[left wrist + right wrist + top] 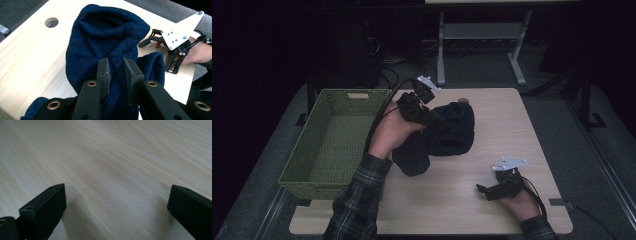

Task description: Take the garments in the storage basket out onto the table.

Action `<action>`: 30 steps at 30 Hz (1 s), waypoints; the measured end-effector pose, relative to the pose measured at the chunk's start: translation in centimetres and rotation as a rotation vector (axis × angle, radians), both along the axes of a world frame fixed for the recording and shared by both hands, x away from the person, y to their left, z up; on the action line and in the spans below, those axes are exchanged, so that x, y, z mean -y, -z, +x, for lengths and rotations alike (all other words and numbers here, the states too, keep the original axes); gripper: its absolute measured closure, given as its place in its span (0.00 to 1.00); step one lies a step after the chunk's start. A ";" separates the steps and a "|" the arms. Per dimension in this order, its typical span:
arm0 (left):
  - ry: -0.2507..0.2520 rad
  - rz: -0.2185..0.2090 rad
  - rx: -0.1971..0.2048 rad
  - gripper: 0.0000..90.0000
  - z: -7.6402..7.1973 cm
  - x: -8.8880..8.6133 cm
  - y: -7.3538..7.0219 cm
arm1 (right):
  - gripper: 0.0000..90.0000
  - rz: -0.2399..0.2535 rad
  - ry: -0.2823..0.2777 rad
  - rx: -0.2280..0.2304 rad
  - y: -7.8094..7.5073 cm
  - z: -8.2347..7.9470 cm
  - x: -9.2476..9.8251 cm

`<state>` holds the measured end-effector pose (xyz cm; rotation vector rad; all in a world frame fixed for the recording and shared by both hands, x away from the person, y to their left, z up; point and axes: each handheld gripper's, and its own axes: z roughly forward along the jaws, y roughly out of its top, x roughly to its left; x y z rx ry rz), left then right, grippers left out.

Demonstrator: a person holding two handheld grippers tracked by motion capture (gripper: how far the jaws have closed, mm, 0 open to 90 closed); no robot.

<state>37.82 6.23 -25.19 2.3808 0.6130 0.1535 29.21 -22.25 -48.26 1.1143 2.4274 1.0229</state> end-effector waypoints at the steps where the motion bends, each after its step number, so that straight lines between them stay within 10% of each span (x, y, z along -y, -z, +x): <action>1: 0.008 0.000 -0.005 0.85 0.0 0.3 0.3 | 0.02 0.000 0.000 0.000 0.0 0.0 0.0; 21: 0.021 -0.030 -0.133 0.85 0.8 4.5 9.7 | 0.02 -0.001 0.000 -0.002 0.0 0.0 0.0; 30: 0.016 0.057 -0.115 0.84 1.8 5.8 13.5 | 0.02 -0.001 0.000 -0.003 0.0 0.0 0.0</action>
